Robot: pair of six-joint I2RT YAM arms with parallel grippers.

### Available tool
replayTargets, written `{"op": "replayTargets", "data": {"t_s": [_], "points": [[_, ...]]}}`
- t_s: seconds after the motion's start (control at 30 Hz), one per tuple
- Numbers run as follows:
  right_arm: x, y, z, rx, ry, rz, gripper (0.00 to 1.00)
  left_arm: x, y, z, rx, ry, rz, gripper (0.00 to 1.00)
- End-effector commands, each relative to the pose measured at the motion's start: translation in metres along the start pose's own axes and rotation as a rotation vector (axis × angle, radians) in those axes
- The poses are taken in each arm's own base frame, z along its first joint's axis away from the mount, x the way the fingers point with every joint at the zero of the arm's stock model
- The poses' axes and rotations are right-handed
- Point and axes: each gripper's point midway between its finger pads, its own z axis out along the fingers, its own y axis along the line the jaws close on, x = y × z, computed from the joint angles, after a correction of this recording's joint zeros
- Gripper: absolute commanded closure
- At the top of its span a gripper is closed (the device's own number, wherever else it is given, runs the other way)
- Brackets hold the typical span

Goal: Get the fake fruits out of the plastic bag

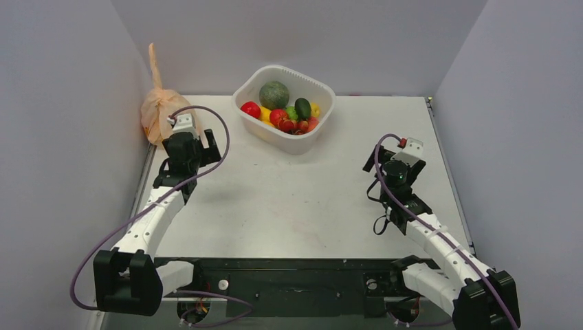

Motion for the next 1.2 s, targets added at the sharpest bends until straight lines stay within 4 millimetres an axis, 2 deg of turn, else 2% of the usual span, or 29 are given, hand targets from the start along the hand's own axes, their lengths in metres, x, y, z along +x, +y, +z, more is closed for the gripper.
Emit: {"op": "replayTargets", "data": {"t_s": [0.0, 0.07, 0.27, 0.4, 0.5, 0.53, 0.57, 0.73, 0.77, 0.8, 0.87, 0.9, 0.93, 0.97, 1.0, 1.03, 1.07, 1.1, 1.13, 1.17], "points": [[0.016, 0.025, 0.004, -0.131, 0.033, -0.022, 0.01, -0.019, -0.010, 0.000, 0.029, -0.004, 0.010, 0.08], [0.022, 0.032, 0.006, -0.175, 0.033, -0.013, 0.01, -0.014, -0.015, 0.004, 0.057, 0.022, 0.015, 0.08], [0.017, 0.047, 0.002, -0.259, 0.001, 0.001, 0.01, -0.004, -0.014, 0.011, 0.047, 0.067, 0.024, 0.08], [0.027, 0.052, 0.009, -0.271, 0.017, -0.001, 0.01, 0.001, -0.016, 0.021, 0.081, 0.082, -0.043, 0.08], [0.035, 0.058, 0.015, -0.278, 0.048, -0.013, 0.01, -0.005, -0.001, 0.033, 0.066, 0.075, -0.154, 0.08], [0.035, 0.059, 0.016, -0.282, 0.049, -0.011, 0.01, -0.006, 0.011, 0.038, 0.046, 0.073, -0.202, 0.08], [0.036, 0.061, 0.015, -0.295, 0.049, -0.010, 0.01, -0.014, 0.011, 0.041, 0.059, 0.054, -0.221, 0.08], [0.031, 0.066, 0.011, -0.332, 0.024, -0.003, 0.01, -0.041, 0.041, 0.062, -0.027, -0.018, -0.247, 0.08], [0.031, 0.066, 0.011, -0.332, 0.025, -0.004, 0.01, -0.057, 0.042, 0.066, -0.028, -0.057, -0.242, 0.08], [0.030, 0.066, 0.011, -0.334, 0.021, -0.003, 0.01, -0.054, 0.046, 0.075, -0.046, -0.047, -0.227, 0.08], [0.029, 0.067, 0.011, -0.336, 0.022, -0.007, 0.01, -0.076, 0.060, 0.088, -0.134, -0.100, -0.222, 0.08], [0.029, 0.067, 0.010, -0.336, 0.022, -0.007, 0.01, -0.071, 0.067, 0.098, -0.171, -0.090, -0.224, 0.08], [0.028, 0.067, 0.010, -0.337, 0.019, -0.008, 0.01, -0.086, 0.076, 0.102, -0.223, -0.143, -0.232, 0.08], [0.028, 0.067, 0.010, -0.339, 0.018, -0.009, 0.01, -0.084, 0.082, 0.110, -0.256, -0.148, -0.232, 0.08], [0.027, 0.067, 0.009, -0.341, 0.015, -0.011, 0.01, -0.098, 0.087, 0.112, -0.282, -0.209, -0.227, 0.08], [0.026, 0.067, 0.009, -0.342, 0.013, -0.012, 0.01, -0.097, 0.091, 0.118, -0.293, -0.221, -0.203, 0.08], [0.026, 0.067, 0.008, -0.343, 0.012, -0.014, 0.01, -0.110, 0.093, 0.119, -0.305, -0.290, -0.204, 0.08], [0.025, 0.066, 0.008, -0.342, 0.008, -0.013, 0.01, -0.110, 0.097, 0.124, -0.320, -0.304, -0.188, 0.08], [0.025, 0.067, 0.008, -0.344, 0.007, -0.015, 0.01, -0.123, 0.102, 0.124, -0.346, -0.359, -0.194, 0.07], [0.026, 0.067, 0.008, -0.345, 0.008, -0.015, 0.01, -0.121, 0.106, 0.129, -0.368, -0.359, -0.180, 0.07]]}}
